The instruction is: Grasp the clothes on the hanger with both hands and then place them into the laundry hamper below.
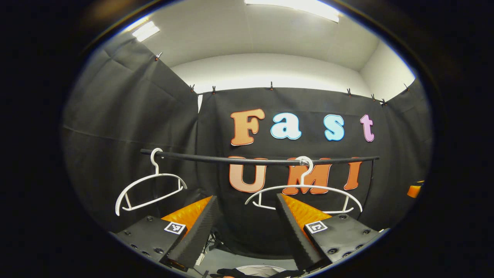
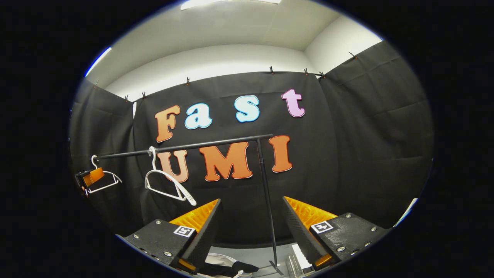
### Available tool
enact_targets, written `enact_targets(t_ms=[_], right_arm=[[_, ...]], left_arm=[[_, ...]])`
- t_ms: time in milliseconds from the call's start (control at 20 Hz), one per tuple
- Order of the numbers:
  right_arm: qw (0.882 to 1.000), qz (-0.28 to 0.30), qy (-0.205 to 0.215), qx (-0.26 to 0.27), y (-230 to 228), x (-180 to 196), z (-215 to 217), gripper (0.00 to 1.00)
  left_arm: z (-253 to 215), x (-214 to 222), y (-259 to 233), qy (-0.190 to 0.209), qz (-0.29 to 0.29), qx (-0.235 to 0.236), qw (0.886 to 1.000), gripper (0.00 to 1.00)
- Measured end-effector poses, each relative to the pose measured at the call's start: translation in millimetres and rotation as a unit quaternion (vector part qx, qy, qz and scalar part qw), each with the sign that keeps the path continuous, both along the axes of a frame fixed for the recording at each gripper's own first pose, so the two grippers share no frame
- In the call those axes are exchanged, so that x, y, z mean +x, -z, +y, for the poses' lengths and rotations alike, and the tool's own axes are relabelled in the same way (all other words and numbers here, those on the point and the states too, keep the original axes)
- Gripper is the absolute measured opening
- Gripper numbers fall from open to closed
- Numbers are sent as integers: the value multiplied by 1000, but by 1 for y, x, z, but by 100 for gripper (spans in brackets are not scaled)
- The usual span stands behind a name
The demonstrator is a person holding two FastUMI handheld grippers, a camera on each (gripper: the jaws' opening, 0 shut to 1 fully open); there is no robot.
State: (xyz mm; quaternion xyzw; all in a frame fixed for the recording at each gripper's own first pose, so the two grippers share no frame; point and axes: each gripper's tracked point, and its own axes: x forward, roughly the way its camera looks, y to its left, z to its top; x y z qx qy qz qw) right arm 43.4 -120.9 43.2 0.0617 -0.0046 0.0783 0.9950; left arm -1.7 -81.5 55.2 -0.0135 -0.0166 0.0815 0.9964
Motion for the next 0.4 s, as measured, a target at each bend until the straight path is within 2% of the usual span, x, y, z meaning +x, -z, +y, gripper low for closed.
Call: enact_targets(t_ms=[400], right_arm=[[1000, 6, -2, -3, 6, 7, 2, 93]], left_arm=[[-2, 5, 6, -5, 8, -1, 1000, 94]])
